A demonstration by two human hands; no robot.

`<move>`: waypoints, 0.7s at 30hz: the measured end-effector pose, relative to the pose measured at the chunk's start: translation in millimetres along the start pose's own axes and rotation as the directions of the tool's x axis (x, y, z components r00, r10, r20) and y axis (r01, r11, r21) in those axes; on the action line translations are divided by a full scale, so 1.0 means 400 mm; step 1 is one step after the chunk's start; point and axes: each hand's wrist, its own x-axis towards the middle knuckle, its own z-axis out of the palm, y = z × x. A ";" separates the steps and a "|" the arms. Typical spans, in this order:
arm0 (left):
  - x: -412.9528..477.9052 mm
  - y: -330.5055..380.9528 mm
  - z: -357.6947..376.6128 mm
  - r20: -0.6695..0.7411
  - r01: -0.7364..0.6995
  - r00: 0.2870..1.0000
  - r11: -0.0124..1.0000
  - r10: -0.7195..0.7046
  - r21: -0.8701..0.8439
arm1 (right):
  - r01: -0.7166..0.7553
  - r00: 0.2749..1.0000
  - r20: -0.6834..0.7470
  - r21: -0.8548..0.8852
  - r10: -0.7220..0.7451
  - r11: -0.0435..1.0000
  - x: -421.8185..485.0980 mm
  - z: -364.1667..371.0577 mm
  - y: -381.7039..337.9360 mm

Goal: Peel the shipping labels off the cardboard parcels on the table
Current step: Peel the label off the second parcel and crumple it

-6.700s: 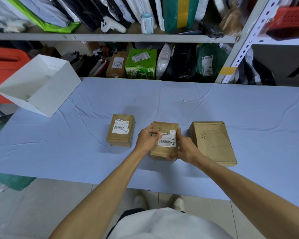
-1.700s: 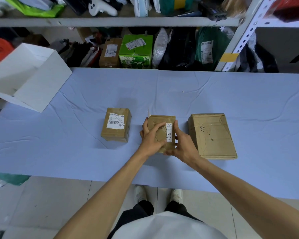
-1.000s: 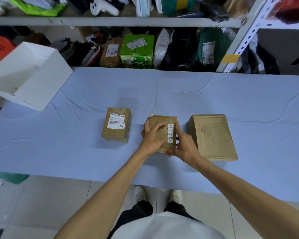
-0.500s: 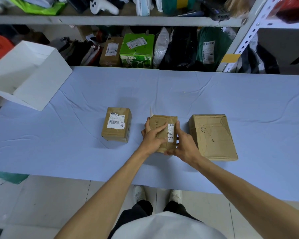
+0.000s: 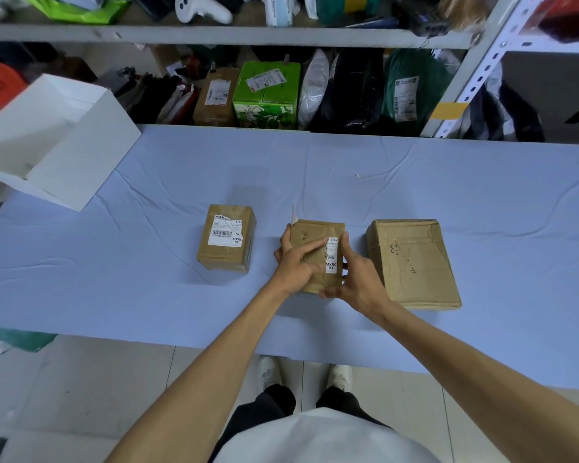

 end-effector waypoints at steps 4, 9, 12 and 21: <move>0.001 0.003 -0.003 -0.012 0.011 1.000 0.999 -0.011 -0.041 | -0.037 0.999 -0.033 0.045 0.038 0.998 -0.004 0.002 -0.015; -0.010 0.009 0.004 -0.002 0.026 1.000 0.999 -0.026 0.040 | -0.103 0.995 0.005 0.073 0.103 0.992 -0.006 -0.002 -0.027; -0.005 0.005 -0.014 -0.001 0.007 1.000 1.000 -0.007 -0.011 | -0.078 0.996 0.055 0.043 0.076 0.996 -0.002 -0.006 -0.032; -0.010 -0.007 -0.009 -0.005 -0.028 1.000 0.999 0.028 0.038 | 0.002 0.999 0.045 -0.003 -0.002 1.000 0.001 -0.012 0.000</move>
